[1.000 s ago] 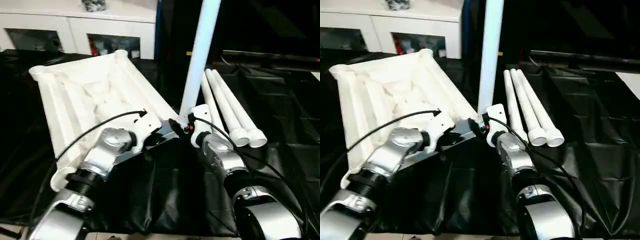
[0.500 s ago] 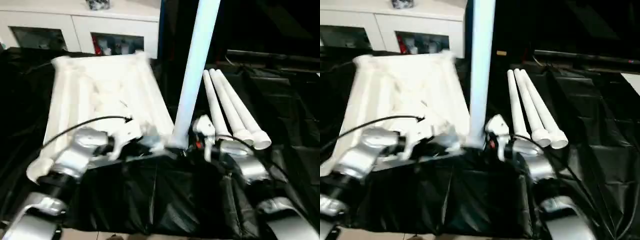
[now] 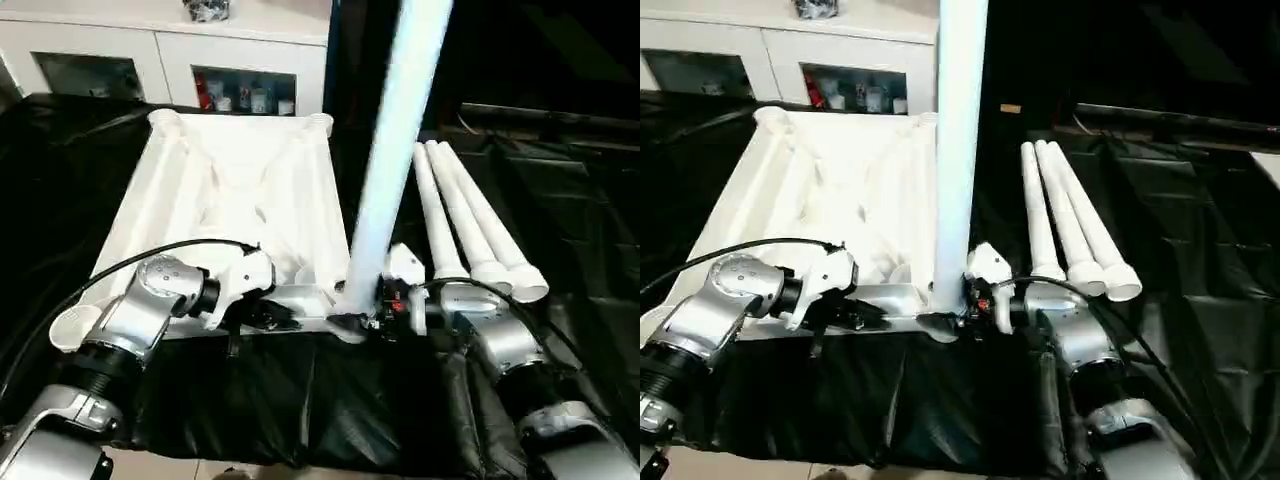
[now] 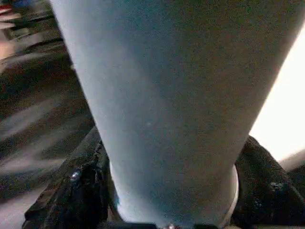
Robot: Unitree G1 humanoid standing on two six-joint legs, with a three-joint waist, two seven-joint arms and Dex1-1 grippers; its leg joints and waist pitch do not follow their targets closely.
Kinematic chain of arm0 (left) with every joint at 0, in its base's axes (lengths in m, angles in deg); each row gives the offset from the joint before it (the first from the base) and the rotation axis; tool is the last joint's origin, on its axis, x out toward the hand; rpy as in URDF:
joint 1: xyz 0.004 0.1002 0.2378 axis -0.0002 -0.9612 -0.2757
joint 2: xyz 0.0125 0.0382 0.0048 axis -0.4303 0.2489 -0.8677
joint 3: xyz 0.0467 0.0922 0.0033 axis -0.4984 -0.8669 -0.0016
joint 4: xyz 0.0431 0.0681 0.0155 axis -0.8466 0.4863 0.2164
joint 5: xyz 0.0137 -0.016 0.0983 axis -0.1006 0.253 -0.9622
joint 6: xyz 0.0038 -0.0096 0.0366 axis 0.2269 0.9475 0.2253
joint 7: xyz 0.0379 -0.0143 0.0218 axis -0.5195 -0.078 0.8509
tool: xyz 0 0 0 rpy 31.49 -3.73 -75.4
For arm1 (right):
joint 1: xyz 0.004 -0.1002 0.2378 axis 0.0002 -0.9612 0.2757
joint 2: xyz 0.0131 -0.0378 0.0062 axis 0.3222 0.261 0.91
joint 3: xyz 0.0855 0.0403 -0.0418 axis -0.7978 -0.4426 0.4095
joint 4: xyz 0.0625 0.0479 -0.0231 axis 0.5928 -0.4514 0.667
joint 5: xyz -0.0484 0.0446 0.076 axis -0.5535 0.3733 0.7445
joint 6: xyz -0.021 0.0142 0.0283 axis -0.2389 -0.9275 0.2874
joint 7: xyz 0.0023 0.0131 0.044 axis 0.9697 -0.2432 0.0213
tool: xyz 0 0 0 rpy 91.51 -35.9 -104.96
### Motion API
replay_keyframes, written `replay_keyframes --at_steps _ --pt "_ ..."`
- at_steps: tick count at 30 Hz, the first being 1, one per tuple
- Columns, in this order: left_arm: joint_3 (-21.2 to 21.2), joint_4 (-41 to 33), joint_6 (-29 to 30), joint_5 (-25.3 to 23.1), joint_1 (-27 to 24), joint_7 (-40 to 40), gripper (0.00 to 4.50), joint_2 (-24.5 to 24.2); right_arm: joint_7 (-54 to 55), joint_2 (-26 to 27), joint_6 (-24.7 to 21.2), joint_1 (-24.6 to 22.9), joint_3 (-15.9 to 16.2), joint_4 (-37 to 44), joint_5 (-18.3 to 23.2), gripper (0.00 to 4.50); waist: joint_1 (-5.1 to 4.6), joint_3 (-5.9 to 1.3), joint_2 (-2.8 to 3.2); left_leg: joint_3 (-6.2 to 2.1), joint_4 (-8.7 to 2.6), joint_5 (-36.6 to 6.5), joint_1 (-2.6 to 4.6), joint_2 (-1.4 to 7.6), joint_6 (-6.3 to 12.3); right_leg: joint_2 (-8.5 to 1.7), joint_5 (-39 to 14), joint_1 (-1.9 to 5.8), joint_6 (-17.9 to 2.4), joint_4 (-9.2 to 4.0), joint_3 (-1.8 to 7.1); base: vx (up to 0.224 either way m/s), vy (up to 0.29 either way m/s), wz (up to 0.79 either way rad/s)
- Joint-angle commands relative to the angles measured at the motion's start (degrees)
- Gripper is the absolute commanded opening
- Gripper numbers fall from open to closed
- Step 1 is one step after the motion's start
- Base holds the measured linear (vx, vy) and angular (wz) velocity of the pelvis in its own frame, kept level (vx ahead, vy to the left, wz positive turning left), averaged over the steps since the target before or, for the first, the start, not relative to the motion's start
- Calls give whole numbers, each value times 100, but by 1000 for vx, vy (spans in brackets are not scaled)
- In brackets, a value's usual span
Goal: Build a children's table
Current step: Rotate leg to tighten
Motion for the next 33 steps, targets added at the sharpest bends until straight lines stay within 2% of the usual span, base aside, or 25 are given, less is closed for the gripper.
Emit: replay_keyframes --at_steps 1,2,4,6,7,8,12,13,15,18,19,21,23,24,25,26,28,30,31,33 --pt "-83 124 191 -132 70 545 0 288 674 225 -61 60 93 -362 -222 275 -41 -279 86 -54 -461 -1538 41 157 -100 -454 -2366 258 -860 -552 342 0 0 0" --pt "1 180 402 -195 147 1039 0 539 1525 447 -130 198 -104 -688 -278 275 -47 -281 98 -64 -470 -1532 47 164 -140 -461 -2426 251 -822 -552 346 0 0 0" --pt "42 189 573 -277 208 1462 0 747 2161 642 -200 311 -270 -944 -264 275 -88 -255 98 -78 -466 -1796 91 145 -178 -461 -2872 215 -691 -622 317 0 0 0" --pt "79 143 788 -380 266 1985 0 1019 2800 856 -186 411 -373 -1170 -288 275 -131 -257 98 -98 -471 -1911 81 132 -158 -456 -3116 223 -542 -660 291 0 0 0" --pt "90 113 852 -388 275 2102 0 1103 2947 916 -181 437 -393 -1227 -291 275 -150 -256 95 -95 -459 -1945 104 129 -136 -456 -3198 185 -509 -688 289 0 0 0" --pt "94 55 947 -414 288 2282 0 1240 3142 1013 -156 481 -418 -1312 -289 275 -152 -265 92 -88 -445 -1962 117 120 -93 -450 -3222 172 -490 -701 286 0 0 0" --pt "-58 -139 990 -475 234 2281 0 1458 3419 1219 -31 580 -459 -1428 -275 275 -151 -269 80 -93 -463 -1938 76 128 -8 -441 -3058 175 -489 -687 291 0 0 0" --pt "-67 -146 990 -476 232 2273 0 1465 3427 1230 -12 589 -467 -1440 -280 309 -149 -278 82 -95 -470 -1889 62 132 5 -439 -2931 185 -506 -672 295 0 0 0" --pt "-125 -121 920 -500 235 2206 0 1457 3287 1272 96 627 -538 -1458 -217 344 -153 -286 87 -85 -472 -1836 51 138 18 -432 -2687 189 -587 -643 311 0 0 0" --pt "-122 -48 756 -451 235 2023 0 1365 2932 1209 178 698 -604 -1435 -149 354 -143 -302 98 -71 -471 -1658 24 146 57 -427 -2177 218 -777 -583 334 0 0 0" --pt "-117 -75 642 -393 206 1875 0 1292 2782 1129 253 723 -570 -1425 -178 379 -148 -310 97 -63 -471 -1574 15 148 66 -419 -1973 231 -849 -556 339 0 0 0" --pt "-98 -120 623 -313 175 1759 0 1261 2642 1081 288 721 -544 -1409 -173 379 -143 -321 97 -48 -459 -1461 13 148 87 -419 -1708 242 -963 -524 345 0 0 0" --pt "-71 -274 466 -115 59 1267 0 1062 1916 796 368 605 -337 -1220 -164 379 -122 -334 87 -33 -440 -1288 -4 144 188 -425 -1527 274 -1042 -509 338 0 0 0" --pt "-71 -274 466 -115 59 1267 0 1062 1916 796 368 605 -337 -1220 -164 379 -122 -334 87 -33 -440 -1288 -4 144 188 -425 -1527 274 -1042 -509 338 0 0 0" --pt "-101 -277 297 -59 -1 854 0 833 1139 553 394 439 -162 -977 -108 379 -115 -352 101 -23 -426 -1055 -16 142 272 -410 -1200 296 -1099 -473 346 0 0 0" --pt "-108 -258 246 -50 -9 735 0 757 880 479 392 373 -113 -861 -63 379 -105 -370 96 -19 -408 -855 -40 146 355 -409 -834 321 -1162 -425 350 0 0 0" --pt "-112 -217 181 -32 -6 549 0 642 479 358 351 270 -24 -661 -2 379 -102 -379 105 -17 -398 -636 -29 161 427 -394 -356 324 -1315 -360 350 0 0 0" --pt "-103 -161 129 5 5 343 0 527 75 225 305 164 78 -454 24 379 -82 -382 120 -17 -395 -556 -19 164 460 -389 -192 329 -1383 -342 339 0 0 0" --pt "-100 -85 69 29 37 128 0 411 -356 88 248 67 195 -261 48 379 -61 -384 148 -9 -390 -549 -4 176 486 -373 -71 331 -1457 -326 328 0 0 0" --pt "-109 -46 21 47 56 -34 0 340 -604 7 230 21 271 -171 51 379 -39 -381 139 0 -383 -571 -13 184 499 -375 -36 333 -1497 -322 324 0 0 0"
